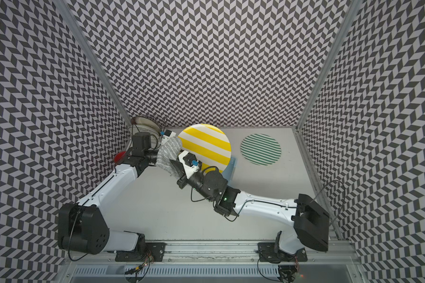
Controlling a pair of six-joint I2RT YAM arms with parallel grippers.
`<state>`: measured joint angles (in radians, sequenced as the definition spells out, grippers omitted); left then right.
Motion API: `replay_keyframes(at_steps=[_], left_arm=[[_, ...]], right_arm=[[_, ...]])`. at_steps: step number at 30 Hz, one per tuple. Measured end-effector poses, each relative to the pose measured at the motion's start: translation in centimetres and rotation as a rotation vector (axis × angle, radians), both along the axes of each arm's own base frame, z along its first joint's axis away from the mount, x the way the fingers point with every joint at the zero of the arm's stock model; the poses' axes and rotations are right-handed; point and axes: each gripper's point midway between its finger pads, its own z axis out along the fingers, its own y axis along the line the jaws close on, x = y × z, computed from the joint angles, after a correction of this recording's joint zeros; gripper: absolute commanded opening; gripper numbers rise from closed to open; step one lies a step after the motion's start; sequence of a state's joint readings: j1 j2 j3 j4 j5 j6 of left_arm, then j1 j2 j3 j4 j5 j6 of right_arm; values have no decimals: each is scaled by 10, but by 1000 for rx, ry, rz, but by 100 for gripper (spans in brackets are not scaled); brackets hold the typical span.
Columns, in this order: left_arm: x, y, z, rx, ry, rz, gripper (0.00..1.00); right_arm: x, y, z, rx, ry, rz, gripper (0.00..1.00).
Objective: Wipe the wet plate dry
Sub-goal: Wipe the plate with towel, then place the towel at the center of the board.
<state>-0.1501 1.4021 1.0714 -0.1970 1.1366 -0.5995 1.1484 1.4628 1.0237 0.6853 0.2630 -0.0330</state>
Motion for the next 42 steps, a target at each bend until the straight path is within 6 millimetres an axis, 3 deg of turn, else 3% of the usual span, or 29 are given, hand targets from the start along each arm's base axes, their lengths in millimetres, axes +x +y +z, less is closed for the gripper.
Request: replay_keyframes(at_steps=[4, 7, 11, 14, 20, 25, 28, 29, 31, 33, 34, 38, 42], left_arm=[[5, 3, 3, 31, -71, 9, 0], [11, 6, 13, 63, -171, 18, 0], [23, 11, 29, 127, -328, 45, 0], [31, 15, 36, 158, -398, 62, 0], [43, 17, 34, 200, -445, 78, 0], [47, 17, 28, 211, -442, 80, 0], [47, 17, 28, 215, -453, 76, 0], [47, 17, 28, 217, -456, 75, 0], [46, 17, 27, 222, -462, 71, 0], [46, 17, 26, 226, -469, 68, 0], [46, 17, 26, 229, -474, 66, 0], [44, 18, 22, 242, -481, 54, 0], [42, 17, 20, 254, -493, 41, 0]], right_arm=[[6, -46, 23, 56, 30, -104, 0], [19, -96, 15, 95, 121, -231, 0], [39, -164, -47, 78, 346, -448, 0], [37, -200, -101, 27, 501, -565, 0], [9, -251, -191, -59, 784, -721, 0], [-9, -277, -252, -132, 959, -857, 0], [-14, -289, -283, -174, 1042, -939, 7], [-14, -294, -291, -181, 1066, -969, 13], [-14, -304, -304, -195, 1107, -1015, 45], [-13, -308, -310, -216, 1127, -1033, 72], [-13, -307, -310, -231, 1129, -1025, 78], [-1, -292, -280, -229, 1079, -954, 96], [12, -288, -226, -129, 973, -857, 99]])
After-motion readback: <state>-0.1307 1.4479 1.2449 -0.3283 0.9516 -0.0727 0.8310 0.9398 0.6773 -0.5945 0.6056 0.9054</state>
